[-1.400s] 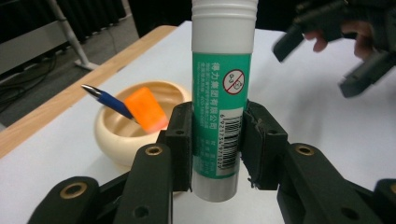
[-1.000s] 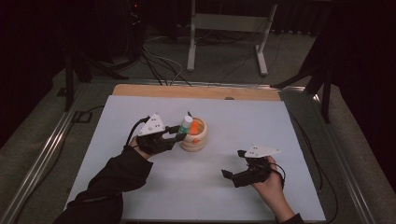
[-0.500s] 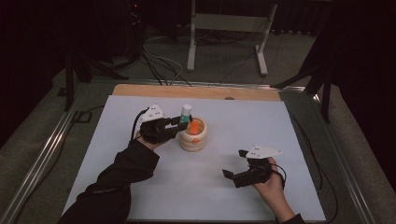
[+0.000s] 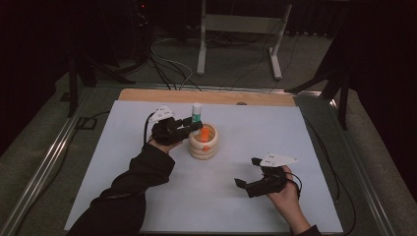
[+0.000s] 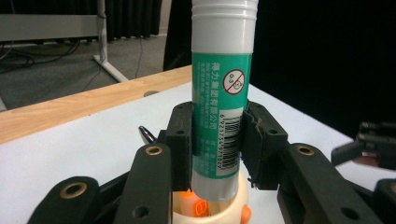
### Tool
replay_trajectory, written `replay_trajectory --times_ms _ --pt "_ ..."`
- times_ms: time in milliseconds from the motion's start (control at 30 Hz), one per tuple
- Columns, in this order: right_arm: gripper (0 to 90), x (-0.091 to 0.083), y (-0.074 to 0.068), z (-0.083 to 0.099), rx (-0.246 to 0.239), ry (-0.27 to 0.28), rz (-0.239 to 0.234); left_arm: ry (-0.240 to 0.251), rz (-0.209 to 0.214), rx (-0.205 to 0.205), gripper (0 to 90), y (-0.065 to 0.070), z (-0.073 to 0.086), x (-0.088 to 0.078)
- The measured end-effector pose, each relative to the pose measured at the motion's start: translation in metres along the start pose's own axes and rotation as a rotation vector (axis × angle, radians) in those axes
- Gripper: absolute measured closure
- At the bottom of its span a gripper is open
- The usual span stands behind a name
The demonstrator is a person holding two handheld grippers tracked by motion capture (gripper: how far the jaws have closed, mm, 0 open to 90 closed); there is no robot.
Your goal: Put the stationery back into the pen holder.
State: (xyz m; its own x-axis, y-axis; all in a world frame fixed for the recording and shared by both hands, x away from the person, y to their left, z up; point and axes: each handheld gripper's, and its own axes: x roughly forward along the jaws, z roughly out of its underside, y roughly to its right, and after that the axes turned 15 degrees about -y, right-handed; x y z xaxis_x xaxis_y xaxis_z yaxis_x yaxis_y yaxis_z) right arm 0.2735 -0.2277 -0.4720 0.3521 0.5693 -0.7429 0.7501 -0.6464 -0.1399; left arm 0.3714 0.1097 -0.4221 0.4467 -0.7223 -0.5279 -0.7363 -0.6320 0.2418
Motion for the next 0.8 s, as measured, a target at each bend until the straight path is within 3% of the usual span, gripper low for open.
replay_trajectory --times_ms 400,800 --pt "0.0 0.0 0.001 0.001 0.005 -0.001 -0.003 0.01 0.02 -0.061 66.9 -0.007 0.007 0.015" --pt "0.0 0.001 0.001 0.001 0.005 -0.012 -0.006 0.002 0.006 -0.095 66.8 -0.009 0.017 0.027"
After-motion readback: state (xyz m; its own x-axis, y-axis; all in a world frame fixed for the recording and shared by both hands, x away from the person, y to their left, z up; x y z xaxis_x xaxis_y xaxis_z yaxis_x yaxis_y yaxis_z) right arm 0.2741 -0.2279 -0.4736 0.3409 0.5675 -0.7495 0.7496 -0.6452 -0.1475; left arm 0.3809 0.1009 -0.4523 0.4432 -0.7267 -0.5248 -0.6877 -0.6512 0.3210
